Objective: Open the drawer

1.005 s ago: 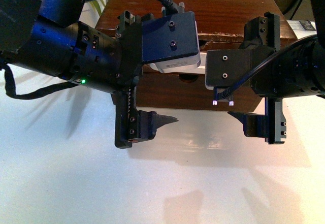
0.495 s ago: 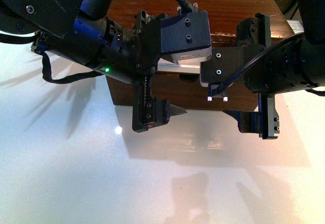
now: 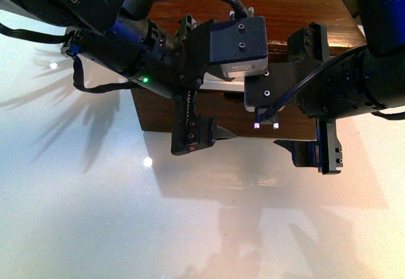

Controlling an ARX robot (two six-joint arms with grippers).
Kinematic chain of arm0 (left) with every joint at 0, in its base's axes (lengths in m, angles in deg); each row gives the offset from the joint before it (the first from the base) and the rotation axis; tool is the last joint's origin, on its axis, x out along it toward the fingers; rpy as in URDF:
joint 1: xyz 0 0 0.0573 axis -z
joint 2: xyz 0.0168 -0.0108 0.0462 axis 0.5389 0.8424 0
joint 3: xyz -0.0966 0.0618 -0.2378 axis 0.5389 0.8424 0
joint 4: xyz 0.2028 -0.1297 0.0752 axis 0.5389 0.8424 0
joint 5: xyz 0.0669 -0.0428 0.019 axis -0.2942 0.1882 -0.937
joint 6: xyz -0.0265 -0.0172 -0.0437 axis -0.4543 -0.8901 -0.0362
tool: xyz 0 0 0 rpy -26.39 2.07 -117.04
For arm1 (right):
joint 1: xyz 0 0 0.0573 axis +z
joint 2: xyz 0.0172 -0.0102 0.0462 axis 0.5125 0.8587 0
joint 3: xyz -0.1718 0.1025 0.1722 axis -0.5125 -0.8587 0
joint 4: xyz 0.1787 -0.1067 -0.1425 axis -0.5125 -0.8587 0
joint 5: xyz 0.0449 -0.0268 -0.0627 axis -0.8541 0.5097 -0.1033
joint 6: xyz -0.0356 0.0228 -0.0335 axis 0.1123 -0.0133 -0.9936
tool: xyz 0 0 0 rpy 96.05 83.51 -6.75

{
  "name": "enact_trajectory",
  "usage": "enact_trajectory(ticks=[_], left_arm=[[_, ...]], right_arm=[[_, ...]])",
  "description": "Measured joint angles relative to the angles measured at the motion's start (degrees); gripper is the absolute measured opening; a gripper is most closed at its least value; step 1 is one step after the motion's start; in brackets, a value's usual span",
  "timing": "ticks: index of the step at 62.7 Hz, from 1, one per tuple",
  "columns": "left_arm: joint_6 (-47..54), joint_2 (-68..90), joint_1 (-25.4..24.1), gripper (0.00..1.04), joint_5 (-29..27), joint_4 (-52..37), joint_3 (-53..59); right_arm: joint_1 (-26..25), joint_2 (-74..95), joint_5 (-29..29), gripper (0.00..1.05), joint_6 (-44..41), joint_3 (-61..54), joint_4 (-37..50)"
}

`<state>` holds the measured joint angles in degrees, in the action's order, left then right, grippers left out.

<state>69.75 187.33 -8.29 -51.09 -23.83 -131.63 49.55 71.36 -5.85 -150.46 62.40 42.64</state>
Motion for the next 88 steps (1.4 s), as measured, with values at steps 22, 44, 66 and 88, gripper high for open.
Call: enact_trajectory(ticks=[22,44,66,88], left_arm=[[1.1,2.9,0.0,0.96,-2.6,3.6,-2.6],[1.7,2.5,0.1,0.96,-2.4,4.5,-1.9],[3.2,-3.7,0.6,0.96,-1.6,5.7,6.7],[6.9,-11.6,1.4,0.96,-0.4,2.7,19.7]], right_arm=[[0.0,2.3,0.6,0.96,-1.1,2.1,-1.5],[0.3,2.0,-0.4,0.96,-1.5,1.2,-2.6],[3.0,-3.5,-0.6,0.96,-1.7,-6.9,-1.3],[9.7,-12.1,1.1,0.96,-0.2,-19.8,2.5]])
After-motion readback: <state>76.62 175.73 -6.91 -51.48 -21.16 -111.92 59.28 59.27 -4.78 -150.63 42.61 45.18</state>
